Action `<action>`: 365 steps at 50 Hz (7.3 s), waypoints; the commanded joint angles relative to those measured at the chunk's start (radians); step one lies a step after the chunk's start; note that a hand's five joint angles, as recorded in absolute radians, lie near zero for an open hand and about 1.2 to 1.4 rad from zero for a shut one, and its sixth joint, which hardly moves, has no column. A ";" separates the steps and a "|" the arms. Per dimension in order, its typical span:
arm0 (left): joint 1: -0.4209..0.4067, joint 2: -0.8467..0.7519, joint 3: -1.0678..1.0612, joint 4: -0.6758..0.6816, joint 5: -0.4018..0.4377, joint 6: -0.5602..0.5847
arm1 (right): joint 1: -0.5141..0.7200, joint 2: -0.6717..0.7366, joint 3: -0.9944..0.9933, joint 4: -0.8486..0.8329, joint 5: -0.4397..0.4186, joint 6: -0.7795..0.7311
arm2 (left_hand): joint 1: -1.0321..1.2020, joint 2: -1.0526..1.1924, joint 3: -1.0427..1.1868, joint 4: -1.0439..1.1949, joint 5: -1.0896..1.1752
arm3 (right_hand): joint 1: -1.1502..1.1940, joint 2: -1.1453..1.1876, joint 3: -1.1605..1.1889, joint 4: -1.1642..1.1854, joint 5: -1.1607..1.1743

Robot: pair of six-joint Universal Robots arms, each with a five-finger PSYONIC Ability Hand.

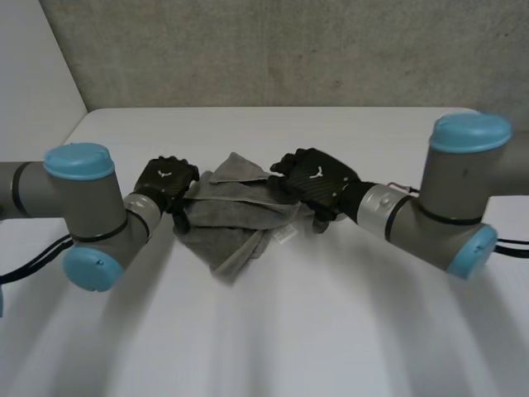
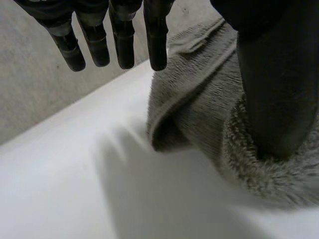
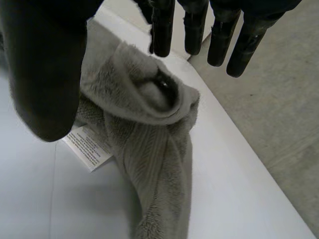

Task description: Fold the towel.

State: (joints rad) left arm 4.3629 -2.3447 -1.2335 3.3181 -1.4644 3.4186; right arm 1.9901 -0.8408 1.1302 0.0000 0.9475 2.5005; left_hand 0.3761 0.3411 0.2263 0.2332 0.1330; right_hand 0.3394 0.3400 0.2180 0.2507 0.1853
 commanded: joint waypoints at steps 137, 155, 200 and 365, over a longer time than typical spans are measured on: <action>-0.111 0.243 -0.377 0.265 0.069 -0.009 | -0.412 -0.569 0.775 0.181 -0.188 -0.098 | 0.017 0.052 -0.052 -0.059 0.085 | 1.057 1.056 -0.043 -0.076 1.036; -0.123 0.180 -0.276 0.268 -0.013 -0.021 | -0.422 -0.557 0.769 0.189 -0.185 -0.049 | 1.020 1.055 -0.052 -0.059 1.089 | 1.057 1.056 -0.043 -0.076 1.036; 0.257 0.801 -0.888 0.100 0.375 0.166 | -0.409 -0.609 0.778 0.138 -0.421 -0.064 | 1.020 1.055 -0.052 -0.059 1.089 | 1.057 1.056 -0.043 -0.076 1.036; 0.299 0.806 -0.962 0.060 0.388 0.154 | -0.589 -0.543 0.855 0.213 -0.096 -0.301 | 1.020 1.055 -0.052 -0.059 1.089 | 0.268 0.268 -0.043 -0.076 0.248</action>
State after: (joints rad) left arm 4.6685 -1.5383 -2.1951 3.3781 -1.0769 3.5726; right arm 1.4575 -1.3405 1.9402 0.2099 0.9052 2.1891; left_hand 1.2993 1.3530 0.2263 0.2332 1.1476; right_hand 0.6092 0.6352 0.2180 0.2507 0.4193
